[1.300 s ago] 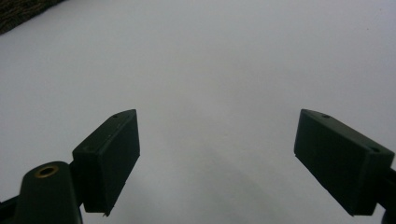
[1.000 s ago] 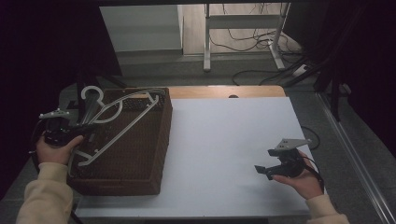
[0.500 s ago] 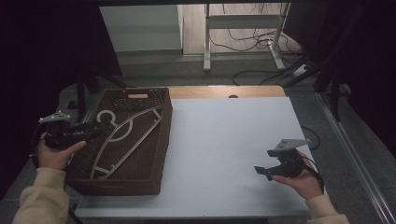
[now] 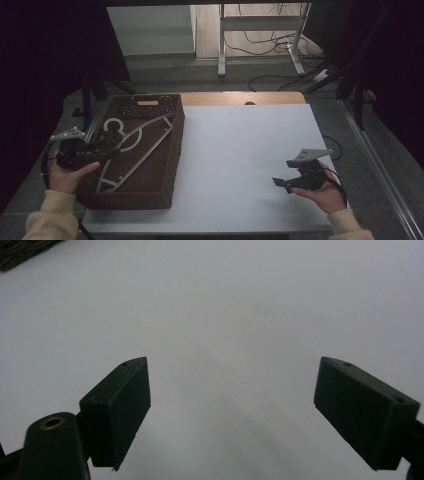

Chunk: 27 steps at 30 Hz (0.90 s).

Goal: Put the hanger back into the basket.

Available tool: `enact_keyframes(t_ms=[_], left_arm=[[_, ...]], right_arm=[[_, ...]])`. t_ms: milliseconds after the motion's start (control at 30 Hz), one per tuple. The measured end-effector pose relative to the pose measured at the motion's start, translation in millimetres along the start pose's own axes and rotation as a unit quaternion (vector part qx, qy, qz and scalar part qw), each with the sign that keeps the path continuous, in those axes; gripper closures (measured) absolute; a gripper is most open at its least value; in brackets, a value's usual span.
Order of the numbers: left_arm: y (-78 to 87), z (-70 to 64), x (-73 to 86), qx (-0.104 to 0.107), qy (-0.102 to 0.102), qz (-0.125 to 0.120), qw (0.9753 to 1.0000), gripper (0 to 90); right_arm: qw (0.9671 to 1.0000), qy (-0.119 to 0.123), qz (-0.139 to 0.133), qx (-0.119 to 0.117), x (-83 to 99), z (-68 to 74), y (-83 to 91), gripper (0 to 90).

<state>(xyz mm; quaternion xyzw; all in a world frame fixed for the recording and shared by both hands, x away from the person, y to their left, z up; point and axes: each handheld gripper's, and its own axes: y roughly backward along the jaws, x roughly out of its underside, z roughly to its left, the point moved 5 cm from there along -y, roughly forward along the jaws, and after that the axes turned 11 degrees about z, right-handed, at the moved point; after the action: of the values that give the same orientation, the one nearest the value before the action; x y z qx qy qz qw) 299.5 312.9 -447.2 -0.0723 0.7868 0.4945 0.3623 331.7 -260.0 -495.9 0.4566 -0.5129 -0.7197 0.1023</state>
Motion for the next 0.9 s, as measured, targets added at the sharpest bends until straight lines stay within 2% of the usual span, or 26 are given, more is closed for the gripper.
enact_keyframes(t_ms=[33, 67, 100, 200, 233, 333, 500, 667, 900], left_arm=[[-1.2, -4.0, 0.1, 0.005, -0.004, 0.001, 1.0, 25.7], [-4.7, -13.5, -0.2, 0.011, -0.014, 0.002, 0.9998, 25.2], [-4.7, -13.5, -0.2, 0.011, -0.014, 0.002, 0.9998, 25.1], [-14.4, -30.8, -1.9, 0.018, -0.035, 0.01, 0.9992, 24.8], [-14.4, -30.8, -1.9, 0.018, -0.035, 0.01, 0.9992, 24.7], [-20.7, -45.4, -2.5, 0.037, -0.046, 0.017, 0.9981, 23.9], [-30.4, -67.3, 2.4, 0.055, -0.061, 0.022, 0.9964, 23.4], [-38.1, -78.5, 7.9, 0.058, -0.061, 0.021, 0.9962, 23.3], [-44.6, -87.1, 13.8, 0.053, -0.066, 0.028, 0.996, 23.2]], right_arm=[[1.0, -0.001, -0.002, 0.0, 0.4, -0.5, 0.3, 14.8], [1.0, -0.004, -0.003, 0.0, 1.7, -1.2, 1.6, 14.8], [1.0, -0.005, -0.005, 0.0, 2.0, -1.7, 2.1, 14.8], [0.9999, -0.01, -0.01, -0.003, 1.8, -2.6, 3.4, 14.8], [0.9999, -0.011, -0.012, -0.002, 1.8, -2.7, 3.5, 14.8], [0.9998, -0.013, -0.016, -0.003, 2.3, -2.7, 4.1, 14.8], [0.9994, -0.022, -0.027, -0.001, 4.1, -5.2, 9.2, 14.7], [0.9984, -0.033, -0.045, -0.002, 5.5, -9.5, 15.9, 14.8], [0.9983, -0.036, -0.046, 0.002, 7.0, -11.9, 16.8, 14.7]])
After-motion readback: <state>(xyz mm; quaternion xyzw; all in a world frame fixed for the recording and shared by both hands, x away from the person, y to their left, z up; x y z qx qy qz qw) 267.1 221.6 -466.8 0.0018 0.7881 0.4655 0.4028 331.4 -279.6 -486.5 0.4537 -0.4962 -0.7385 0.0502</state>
